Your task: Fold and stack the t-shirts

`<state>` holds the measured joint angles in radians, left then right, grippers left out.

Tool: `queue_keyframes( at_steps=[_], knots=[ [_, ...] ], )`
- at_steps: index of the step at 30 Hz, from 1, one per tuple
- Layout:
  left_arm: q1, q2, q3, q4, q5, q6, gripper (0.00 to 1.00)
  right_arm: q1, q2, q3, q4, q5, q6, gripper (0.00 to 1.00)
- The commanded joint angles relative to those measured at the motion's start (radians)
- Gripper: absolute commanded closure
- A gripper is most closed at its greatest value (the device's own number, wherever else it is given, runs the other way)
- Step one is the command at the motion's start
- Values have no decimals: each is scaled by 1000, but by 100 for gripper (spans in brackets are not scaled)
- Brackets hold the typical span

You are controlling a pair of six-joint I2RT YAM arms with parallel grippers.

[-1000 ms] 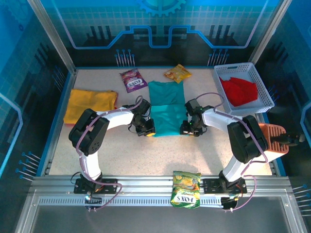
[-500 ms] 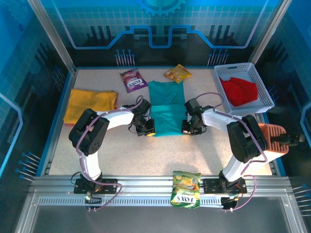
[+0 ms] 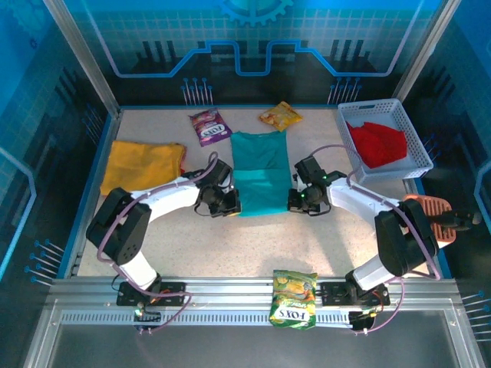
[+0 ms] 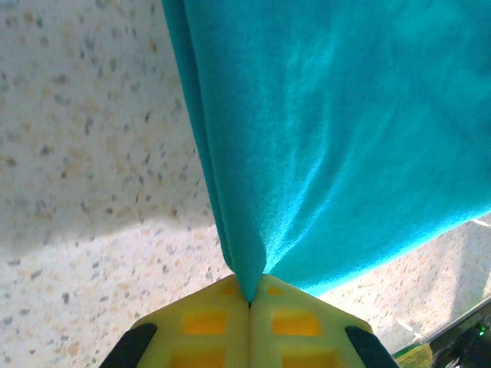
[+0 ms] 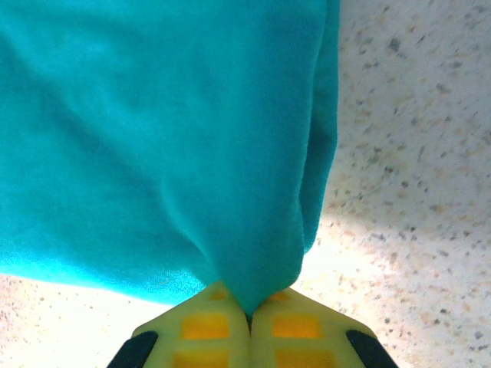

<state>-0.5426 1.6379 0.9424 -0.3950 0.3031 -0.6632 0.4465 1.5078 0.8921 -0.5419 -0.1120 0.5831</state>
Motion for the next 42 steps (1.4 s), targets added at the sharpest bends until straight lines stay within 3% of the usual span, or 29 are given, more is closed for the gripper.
queue_keyframes(
  at_steps=[1, 15, 23, 31, 42],
  knots=[
    [-32, -78, -86, -10, -23, -15, 100, 34, -78, -66, -17, -4, 19, 100],
    [-201, -435, -385, 10, -125, -260, 100, 195, -406, -276, -92, 71, 187, 100],
    [-328, -535, -375, -75, -169, -361, 100, 301, -522, -262, -182, 131, 278, 100],
    [-332, -568, -251, -212, -206, -384, 100, 278, -541, -126, -303, 202, 280, 100],
    [-267, -459, -64, -245, -207, -305, 100, 158, -448, 4, -257, 112, 233, 100]
  ],
)
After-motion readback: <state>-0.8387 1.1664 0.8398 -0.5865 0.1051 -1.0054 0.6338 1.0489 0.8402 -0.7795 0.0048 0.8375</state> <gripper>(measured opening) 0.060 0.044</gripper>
